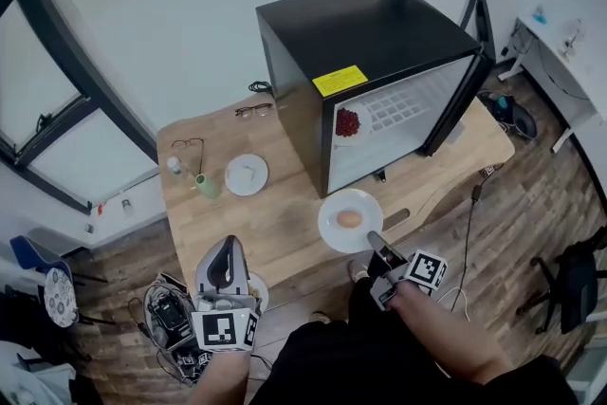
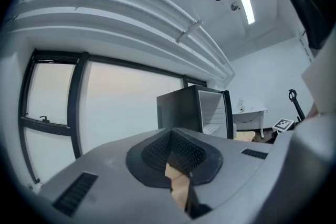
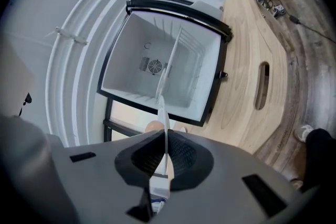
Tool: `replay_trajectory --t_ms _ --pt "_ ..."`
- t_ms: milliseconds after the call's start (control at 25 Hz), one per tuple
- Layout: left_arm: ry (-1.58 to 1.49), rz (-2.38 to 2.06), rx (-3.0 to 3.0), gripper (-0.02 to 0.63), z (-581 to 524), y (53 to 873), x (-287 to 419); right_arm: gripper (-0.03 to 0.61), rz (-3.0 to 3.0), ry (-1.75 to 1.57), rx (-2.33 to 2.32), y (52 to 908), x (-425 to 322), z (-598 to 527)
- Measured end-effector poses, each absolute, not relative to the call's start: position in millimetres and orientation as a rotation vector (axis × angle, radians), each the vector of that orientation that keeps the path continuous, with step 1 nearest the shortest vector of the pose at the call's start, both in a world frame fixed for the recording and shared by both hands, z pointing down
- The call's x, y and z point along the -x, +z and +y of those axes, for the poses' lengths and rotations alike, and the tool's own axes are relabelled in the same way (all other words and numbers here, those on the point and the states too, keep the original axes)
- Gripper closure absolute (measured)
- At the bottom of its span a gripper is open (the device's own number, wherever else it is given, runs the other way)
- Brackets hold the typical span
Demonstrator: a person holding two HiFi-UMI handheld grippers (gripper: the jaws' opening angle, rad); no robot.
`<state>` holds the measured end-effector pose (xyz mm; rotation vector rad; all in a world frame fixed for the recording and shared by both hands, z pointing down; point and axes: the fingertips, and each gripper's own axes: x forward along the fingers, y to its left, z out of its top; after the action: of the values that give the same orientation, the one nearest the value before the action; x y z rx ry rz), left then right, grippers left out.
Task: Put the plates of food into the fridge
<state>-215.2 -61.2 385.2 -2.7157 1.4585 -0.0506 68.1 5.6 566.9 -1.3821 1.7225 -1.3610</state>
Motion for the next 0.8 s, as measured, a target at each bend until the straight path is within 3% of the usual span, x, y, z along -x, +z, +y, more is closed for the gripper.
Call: replay_trajectory --t_ms 800 --pt "0.01 1.405 2.726 0.611 -114 355 123 0.548 1.631 -1.161 1.379 506 -185 -27"
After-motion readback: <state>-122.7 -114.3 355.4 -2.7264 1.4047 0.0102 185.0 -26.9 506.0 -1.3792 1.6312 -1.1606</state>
